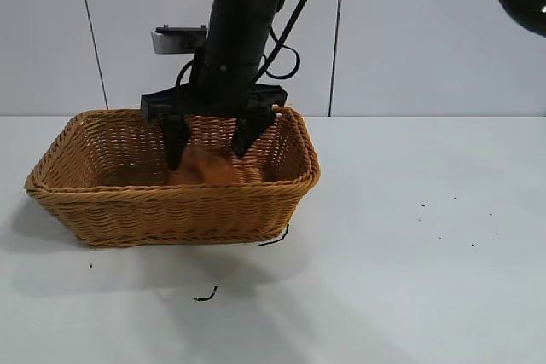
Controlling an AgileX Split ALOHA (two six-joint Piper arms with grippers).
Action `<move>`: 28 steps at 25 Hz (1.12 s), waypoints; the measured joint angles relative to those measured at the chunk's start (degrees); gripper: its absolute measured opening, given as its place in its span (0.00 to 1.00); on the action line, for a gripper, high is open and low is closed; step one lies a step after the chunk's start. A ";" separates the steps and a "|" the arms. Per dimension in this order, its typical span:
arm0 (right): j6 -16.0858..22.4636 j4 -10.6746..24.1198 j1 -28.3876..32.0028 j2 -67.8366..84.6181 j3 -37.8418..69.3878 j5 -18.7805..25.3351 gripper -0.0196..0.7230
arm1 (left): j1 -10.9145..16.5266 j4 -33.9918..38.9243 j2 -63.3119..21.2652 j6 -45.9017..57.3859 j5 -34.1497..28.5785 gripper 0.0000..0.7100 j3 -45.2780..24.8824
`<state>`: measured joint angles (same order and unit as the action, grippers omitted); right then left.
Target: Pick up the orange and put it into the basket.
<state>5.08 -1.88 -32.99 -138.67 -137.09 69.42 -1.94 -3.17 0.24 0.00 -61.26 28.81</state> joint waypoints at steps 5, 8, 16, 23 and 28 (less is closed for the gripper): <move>0.21 1.88 6.54 0.09 -1.28 0.01 0.96 | 0.00 0.00 0.00 0.00 0.00 0.90 0.00; 0.21 2.59 12.19 0.04 -1.28 0.01 0.96 | 0.00 0.05 0.00 0.00 0.00 0.90 0.00; 0.21 3.05 26.62 0.04 -1.28 0.01 0.96 | 0.00 0.05 0.00 0.00 0.01 0.90 0.00; 0.21 1.44 30.70 0.04 -1.28 0.01 0.96 | 0.00 0.05 0.00 0.00 0.01 0.90 0.00; 0.15 0.22 30.78 2.14 1.62 -0.03 0.96 | 0.00 0.05 0.00 0.00 0.01 0.90 0.00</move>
<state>5.24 -1.66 -2.21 -136.53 -135.46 69.38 -1.94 -3.12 0.24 0.00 -61.24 28.81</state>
